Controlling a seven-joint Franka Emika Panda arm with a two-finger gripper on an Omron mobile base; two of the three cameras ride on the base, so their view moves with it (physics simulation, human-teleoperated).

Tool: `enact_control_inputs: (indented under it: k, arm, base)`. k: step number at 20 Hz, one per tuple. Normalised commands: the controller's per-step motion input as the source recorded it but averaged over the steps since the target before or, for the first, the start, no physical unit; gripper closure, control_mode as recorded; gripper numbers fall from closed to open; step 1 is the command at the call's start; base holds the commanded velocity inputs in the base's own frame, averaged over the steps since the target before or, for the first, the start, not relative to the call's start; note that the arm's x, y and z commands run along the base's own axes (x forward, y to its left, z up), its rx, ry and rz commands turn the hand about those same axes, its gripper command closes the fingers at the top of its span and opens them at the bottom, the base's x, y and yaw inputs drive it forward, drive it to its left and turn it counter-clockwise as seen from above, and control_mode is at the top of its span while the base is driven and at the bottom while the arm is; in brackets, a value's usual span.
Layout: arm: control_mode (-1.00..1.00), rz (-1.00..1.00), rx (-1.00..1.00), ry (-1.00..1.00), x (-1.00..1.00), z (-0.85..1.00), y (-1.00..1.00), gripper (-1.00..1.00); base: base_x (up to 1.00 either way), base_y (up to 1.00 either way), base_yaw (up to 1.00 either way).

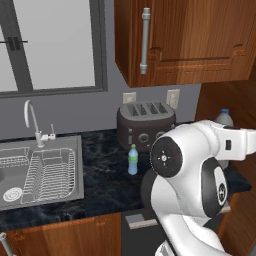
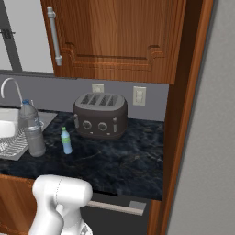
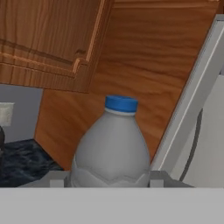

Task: Take the bottled waters from the counter and place them in the freezer to freeze. Close the freezer door after placing the bottles.

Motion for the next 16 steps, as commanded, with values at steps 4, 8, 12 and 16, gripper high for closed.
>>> enact_control_inputs:
  k: [4,8,12,16]
  arm:
    - [-1.0,-0.01,0.0,-0.22,0.0,-0.04,0.0,1.0]
    - [-1.0,-0.02,0.0,-0.02,0.0,0.0,0.0,1.0]
    - [-1.0,0.0,0.04,0.0,0.0,0.0,-0.02,1.0]
    - [-1.0,0.0,0.0,0.0,0.0,0.0,0.0,1.0]
  base:
    - [0.0,0.0,0.0]
    - [0.0,0.0,0.0]
    - [0.0,0.0,0.0]
    - [0.0,0.0,0.0]
